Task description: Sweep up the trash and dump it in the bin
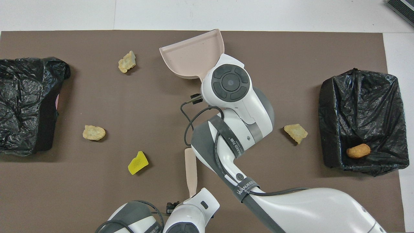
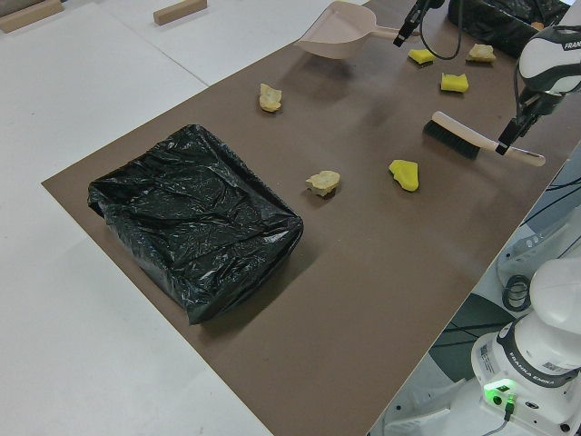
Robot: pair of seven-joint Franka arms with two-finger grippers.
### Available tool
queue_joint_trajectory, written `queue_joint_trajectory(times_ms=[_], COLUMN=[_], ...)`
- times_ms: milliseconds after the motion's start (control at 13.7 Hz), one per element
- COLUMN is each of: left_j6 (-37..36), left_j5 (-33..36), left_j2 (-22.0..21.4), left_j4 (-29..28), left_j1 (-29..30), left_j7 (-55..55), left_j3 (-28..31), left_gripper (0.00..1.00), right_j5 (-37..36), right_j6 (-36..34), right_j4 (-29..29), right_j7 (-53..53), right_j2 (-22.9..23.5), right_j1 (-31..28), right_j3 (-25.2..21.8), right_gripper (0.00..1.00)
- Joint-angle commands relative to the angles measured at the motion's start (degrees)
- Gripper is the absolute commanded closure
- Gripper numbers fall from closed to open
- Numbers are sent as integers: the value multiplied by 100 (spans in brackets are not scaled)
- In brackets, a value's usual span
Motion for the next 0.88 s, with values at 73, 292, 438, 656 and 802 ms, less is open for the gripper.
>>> queue_joint_trajectory(times_ms=[73,292,438,656,802], left_j6=[22,-31,-153,-434,-759], left_j5=[-25,-25,-25,-25,-25], left_j2=[34,51,60,43,-18], left_j4=[-22,21,92,258,364], left_j1=[-122,-113,-113,-26,-16], left_j7=[-104,-104,-78,10,1], left_j3=[80,89,98,107,142], left_gripper=[19,72,100,100,100], right_j5=[142,142,142,142,150], right_j6=[-458,-906,-1196,-1644,-1786], right_j4=[-237,-237,-237,-246,-307], right_j7=[-978,-1848,-2428,-3359,-3835], right_j2=[-328,-416,-512,-618,-688], right_j1=[-201,-237,-342,-473,-544], right_j3=[93,93,93,93,93], right_gripper=[100,100,100,100,100])
